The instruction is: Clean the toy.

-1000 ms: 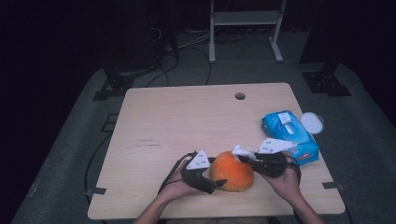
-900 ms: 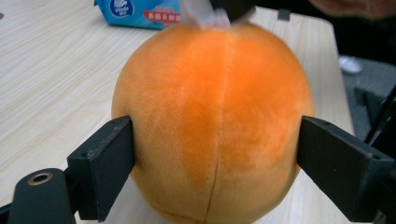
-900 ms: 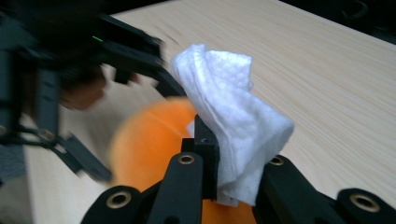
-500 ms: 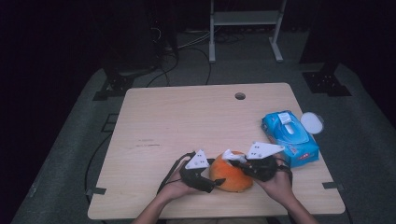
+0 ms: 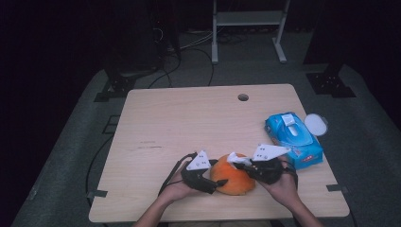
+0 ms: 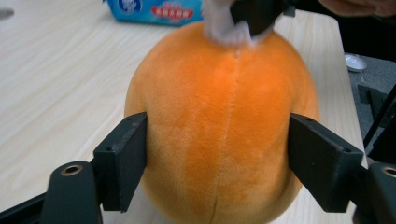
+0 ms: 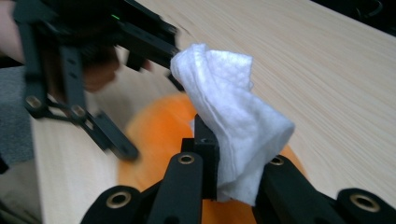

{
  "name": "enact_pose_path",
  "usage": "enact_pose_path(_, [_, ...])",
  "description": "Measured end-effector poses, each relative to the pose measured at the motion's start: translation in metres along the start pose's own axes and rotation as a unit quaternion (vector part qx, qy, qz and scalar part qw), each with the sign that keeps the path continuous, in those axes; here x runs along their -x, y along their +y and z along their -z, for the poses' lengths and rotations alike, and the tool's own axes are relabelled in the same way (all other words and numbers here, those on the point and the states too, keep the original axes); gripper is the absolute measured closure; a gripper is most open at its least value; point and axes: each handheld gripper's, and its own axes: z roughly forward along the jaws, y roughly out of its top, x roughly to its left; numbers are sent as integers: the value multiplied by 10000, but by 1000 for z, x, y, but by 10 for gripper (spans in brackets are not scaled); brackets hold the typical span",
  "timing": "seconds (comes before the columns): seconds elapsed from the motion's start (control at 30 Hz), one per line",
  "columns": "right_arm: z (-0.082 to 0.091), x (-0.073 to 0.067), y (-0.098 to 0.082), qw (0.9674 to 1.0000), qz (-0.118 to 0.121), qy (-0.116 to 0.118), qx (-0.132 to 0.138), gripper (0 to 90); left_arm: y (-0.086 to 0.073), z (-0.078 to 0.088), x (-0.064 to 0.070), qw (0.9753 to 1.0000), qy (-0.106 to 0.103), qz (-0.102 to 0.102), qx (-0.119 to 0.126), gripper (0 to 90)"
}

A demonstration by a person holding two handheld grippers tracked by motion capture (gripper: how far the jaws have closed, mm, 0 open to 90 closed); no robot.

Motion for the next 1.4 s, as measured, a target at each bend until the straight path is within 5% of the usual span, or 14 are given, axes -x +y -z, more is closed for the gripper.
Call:
enact_pose_path(0.13, [5, 9, -7, 9997, -246, -34, -44, 832, 0, 2, -1, 10000, -27, -38, -31, 249])
enact_pose_path(0.27, [1, -2, -1, 9997, -188, 131, 74, 833, 10, -2, 5, 9992, 29, -180, 349, 120])
enact_pose_path(0.37, [-5, -13, 6, 9996, 45, 257, 73, 832, 12, -4, 7, 9992, 59, -274, 267, 179])
enact_pose_path(0.5, [-3, -5, 2, 9999, 17, 164, 16, 833, 5, 0, -1, 9999, 16, -27, 134, 283])
enact_pose_path(0.6, [5, 9, -7, 9994, -316, 137, 23, 833, 0, 4, -7, 9999, -34, 124, 93, 298])
enact_pose_path(0.73, [11, 17, -13, 9991, -432, -7, -19, 832, -4, 8, -11, 9997, -102, 202, 72, 296])
enact_pose_path(0.87, [6, 9, -9, 9990, -420, 113, 25, 832, 7, 10, -7, 9996, -93, 8, 262, 169])
enact_pose_path(0.97, [4, 1, -3, 9992, -319, 197, 99, 832, 10, 9, -5, 9994, -92, -105, 311, 202])
enact_pose_path(1.17, [4, 11, -8, 9988, -448, 189, 37, 832, 0, 11, -15, 9994, -100, 259, 223, 290])
enact_pose_path(1.4, [7, 12, -13, 9976, -590, 359, 35, 832, -3, 12, -17, 9992, -58, 337, 206, 291])
